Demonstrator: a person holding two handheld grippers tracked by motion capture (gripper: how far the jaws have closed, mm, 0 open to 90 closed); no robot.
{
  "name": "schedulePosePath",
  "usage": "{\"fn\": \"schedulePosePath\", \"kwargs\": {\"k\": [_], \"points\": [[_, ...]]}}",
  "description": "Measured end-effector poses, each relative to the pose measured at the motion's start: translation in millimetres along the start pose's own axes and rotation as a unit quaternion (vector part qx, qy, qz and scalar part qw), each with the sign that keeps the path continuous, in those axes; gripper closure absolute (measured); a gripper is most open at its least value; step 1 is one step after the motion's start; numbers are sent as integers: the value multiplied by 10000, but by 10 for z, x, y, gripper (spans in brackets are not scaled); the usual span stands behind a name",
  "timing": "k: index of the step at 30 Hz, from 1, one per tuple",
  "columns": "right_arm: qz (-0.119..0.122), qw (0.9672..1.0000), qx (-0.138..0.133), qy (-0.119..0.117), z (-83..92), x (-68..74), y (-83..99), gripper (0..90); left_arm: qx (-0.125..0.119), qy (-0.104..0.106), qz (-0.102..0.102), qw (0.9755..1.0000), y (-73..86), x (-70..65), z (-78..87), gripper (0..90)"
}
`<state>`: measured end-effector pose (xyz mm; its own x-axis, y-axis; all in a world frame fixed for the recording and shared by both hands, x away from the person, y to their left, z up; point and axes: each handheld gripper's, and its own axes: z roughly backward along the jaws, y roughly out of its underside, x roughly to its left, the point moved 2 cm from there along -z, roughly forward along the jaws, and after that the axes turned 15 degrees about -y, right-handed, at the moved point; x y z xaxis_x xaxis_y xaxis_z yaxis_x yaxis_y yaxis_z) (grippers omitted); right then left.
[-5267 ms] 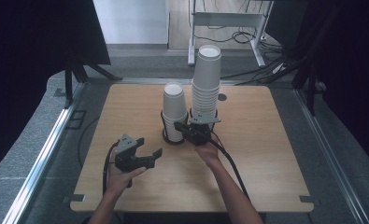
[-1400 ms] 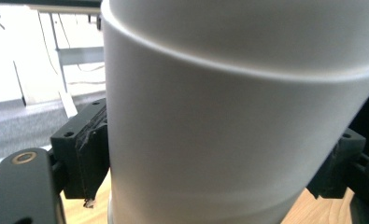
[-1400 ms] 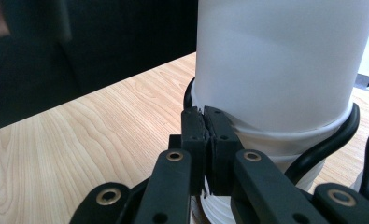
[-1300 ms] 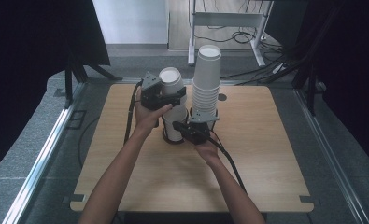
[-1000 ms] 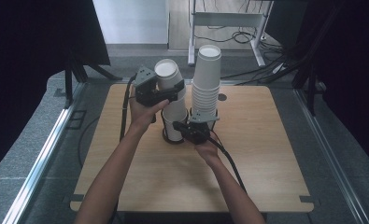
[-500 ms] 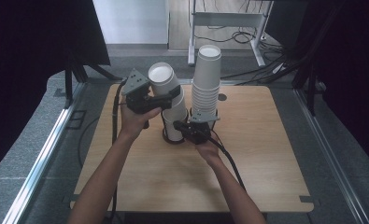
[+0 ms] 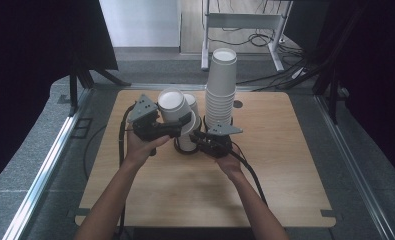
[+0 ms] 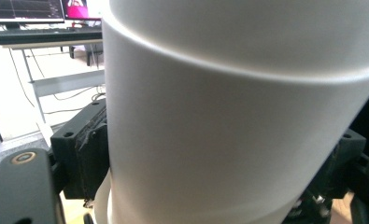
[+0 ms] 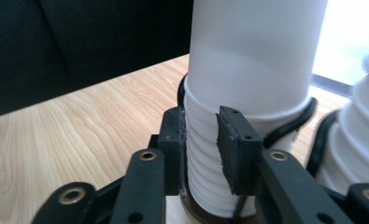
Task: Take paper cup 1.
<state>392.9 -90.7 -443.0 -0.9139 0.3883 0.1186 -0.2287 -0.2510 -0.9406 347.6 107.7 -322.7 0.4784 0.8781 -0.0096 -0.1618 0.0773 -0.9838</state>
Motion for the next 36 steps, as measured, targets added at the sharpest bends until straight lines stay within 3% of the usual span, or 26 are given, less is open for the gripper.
{"fn": "schedulePosePath", "kwargs": {"k": [12,23,29,36], "points": [[102,9999,-112,20,284,104,108,668,188,44,-150,9997,284,-123,45,161],[16,9998,-192,-27,390,184,248,631,361,132,-14,9993,505,-133,98,160],[-13,9998,-178,42,467,250,353,541,546,139,91,9984,732,-164,100,160],[-105,9989,-438,115,612,281,425,483,778,134,36,9969,900,-223,55,160]]}}
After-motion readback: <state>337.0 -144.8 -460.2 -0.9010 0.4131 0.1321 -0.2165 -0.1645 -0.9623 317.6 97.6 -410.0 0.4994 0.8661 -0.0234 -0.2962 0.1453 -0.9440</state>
